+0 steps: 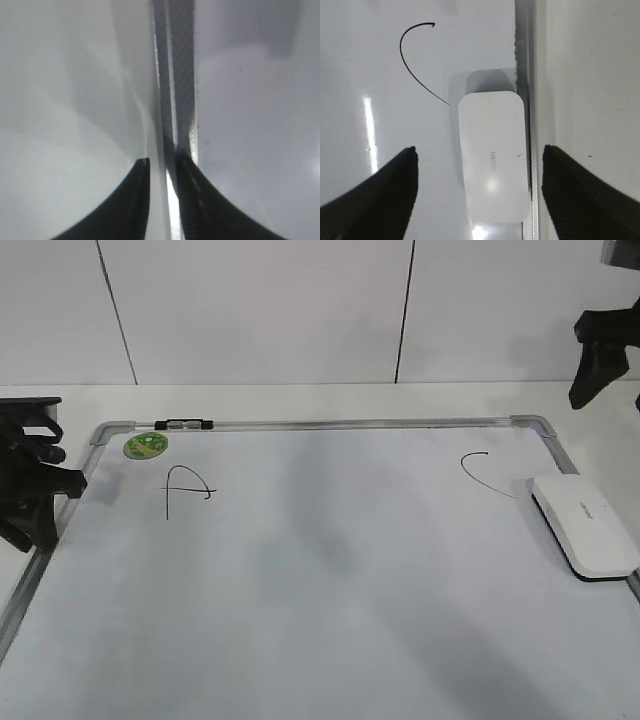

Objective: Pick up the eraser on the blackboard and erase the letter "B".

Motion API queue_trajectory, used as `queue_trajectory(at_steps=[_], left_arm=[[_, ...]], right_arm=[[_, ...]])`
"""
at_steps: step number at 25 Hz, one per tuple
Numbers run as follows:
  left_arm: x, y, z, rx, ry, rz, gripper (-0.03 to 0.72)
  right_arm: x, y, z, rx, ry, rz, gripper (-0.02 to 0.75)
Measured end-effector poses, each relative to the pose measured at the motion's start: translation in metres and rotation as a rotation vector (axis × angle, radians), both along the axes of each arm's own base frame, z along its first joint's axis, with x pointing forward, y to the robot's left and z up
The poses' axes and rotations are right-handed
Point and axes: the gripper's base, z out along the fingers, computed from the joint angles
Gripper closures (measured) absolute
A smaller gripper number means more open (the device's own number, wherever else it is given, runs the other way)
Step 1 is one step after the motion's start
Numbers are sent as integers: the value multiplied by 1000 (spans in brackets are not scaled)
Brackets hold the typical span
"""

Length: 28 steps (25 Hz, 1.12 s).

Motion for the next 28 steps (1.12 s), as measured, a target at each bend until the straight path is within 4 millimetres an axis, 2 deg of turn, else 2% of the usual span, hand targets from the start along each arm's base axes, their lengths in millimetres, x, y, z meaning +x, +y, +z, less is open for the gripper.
queue_trajectory(at_steps=[3, 6, 13, 19, 25, 28], left_arm=[[0, 1, 0, 11, -1, -8, 435], [1, 2, 1, 18, -5, -17, 387], [3, 2, 10, 18, -9, -20, 376], [4, 2, 46, 11, -67, -23, 373], [-11, 3, 79, 12, -18, -34, 382], [-16, 4, 91, 17, -29, -38, 396]], right_arm=[[-6, 0, 12, -1, -30, -1, 147], [-10, 0, 20, -1, -52, -1, 148], [-16, 1, 31, -2, -79, -2, 148], [-21, 1, 39, -2, -102, -3, 149], [-34, 1, 59, -2, -153, -3, 150], [-47, 3, 66, 5, -167, -2, 150]])
